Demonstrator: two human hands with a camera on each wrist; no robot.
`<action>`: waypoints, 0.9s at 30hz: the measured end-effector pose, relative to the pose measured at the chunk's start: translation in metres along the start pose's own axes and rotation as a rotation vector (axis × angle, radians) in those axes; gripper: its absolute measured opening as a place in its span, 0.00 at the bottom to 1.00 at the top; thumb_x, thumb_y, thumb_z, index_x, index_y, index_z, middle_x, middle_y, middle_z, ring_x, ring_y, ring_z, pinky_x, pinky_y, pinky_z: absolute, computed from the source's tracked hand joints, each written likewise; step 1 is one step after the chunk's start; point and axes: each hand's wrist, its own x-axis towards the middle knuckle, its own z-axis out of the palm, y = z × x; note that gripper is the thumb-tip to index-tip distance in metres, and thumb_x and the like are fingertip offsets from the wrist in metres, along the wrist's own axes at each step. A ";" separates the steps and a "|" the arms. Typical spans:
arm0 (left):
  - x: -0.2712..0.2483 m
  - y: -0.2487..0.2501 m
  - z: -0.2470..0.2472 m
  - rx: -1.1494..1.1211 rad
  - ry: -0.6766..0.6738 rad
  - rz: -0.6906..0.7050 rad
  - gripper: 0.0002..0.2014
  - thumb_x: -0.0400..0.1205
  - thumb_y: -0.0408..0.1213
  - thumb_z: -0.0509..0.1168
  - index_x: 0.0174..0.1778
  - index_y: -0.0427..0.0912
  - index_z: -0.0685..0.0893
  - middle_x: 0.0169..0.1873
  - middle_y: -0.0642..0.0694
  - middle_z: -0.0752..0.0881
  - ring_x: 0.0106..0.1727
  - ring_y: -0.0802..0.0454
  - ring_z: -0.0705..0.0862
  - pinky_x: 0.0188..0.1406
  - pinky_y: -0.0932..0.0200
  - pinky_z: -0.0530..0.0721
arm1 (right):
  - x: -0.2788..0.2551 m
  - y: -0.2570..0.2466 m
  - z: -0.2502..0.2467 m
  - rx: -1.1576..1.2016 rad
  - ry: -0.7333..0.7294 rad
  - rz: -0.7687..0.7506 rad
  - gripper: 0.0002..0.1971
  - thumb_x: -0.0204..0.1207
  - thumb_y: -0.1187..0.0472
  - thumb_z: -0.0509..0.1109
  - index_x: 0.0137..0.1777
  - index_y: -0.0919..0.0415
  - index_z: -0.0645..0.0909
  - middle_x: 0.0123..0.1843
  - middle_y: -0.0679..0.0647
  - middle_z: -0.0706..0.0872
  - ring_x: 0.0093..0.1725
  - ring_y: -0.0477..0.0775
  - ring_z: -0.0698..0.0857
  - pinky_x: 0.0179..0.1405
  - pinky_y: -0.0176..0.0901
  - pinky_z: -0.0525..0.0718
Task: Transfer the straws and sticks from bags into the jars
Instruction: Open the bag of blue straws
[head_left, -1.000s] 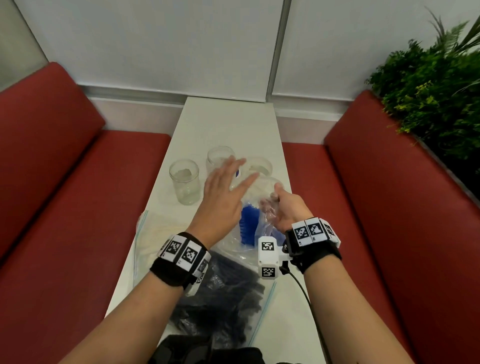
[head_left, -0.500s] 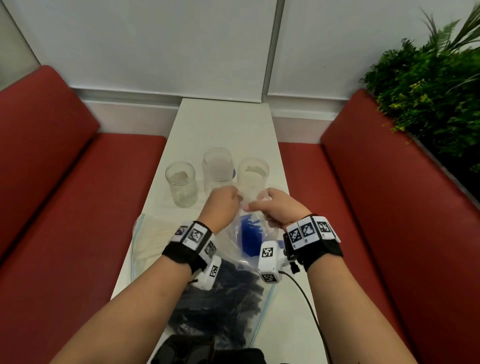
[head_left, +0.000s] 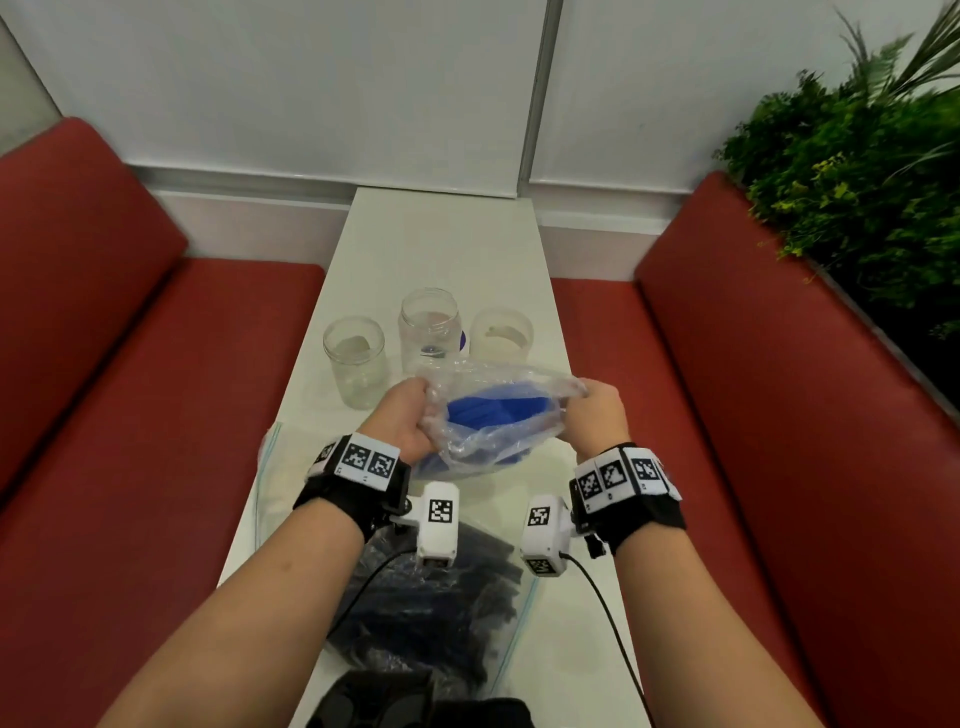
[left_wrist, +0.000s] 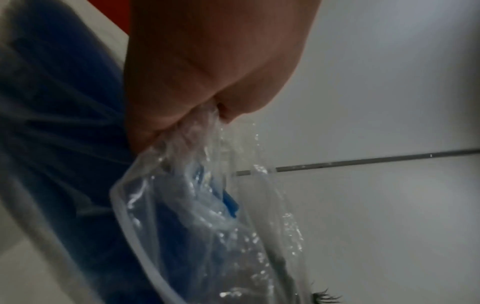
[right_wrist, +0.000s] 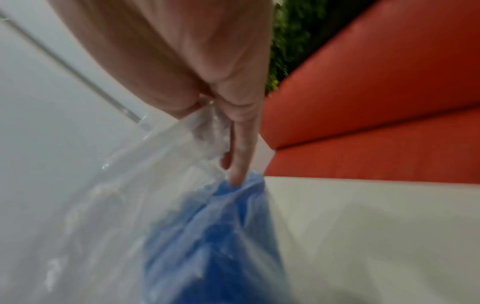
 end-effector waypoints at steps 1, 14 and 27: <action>0.004 -0.001 -0.003 0.024 -0.024 -0.008 0.10 0.85 0.35 0.61 0.58 0.38 0.82 0.60 0.39 0.83 0.63 0.42 0.84 0.68 0.44 0.83 | 0.000 0.001 0.002 0.110 -0.007 0.021 0.11 0.81 0.73 0.61 0.48 0.62 0.84 0.50 0.62 0.88 0.51 0.62 0.86 0.60 0.62 0.87; 0.017 -0.011 -0.027 -0.004 -0.072 -0.226 0.25 0.91 0.49 0.54 0.69 0.32 0.82 0.56 0.27 0.89 0.55 0.30 0.90 0.48 0.33 0.88 | -0.004 0.006 0.009 0.844 -0.628 0.601 0.16 0.74 0.61 0.77 0.27 0.58 0.79 0.22 0.48 0.69 0.20 0.46 0.65 0.27 0.36 0.72; -0.001 -0.020 -0.006 0.973 -0.220 0.393 0.36 0.81 0.53 0.70 0.82 0.68 0.60 0.73 0.51 0.75 0.68 0.51 0.80 0.58 0.49 0.85 | 0.005 -0.014 0.008 0.592 -0.346 0.282 0.11 0.80 0.57 0.63 0.39 0.63 0.80 0.29 0.58 0.79 0.21 0.52 0.75 0.26 0.45 0.76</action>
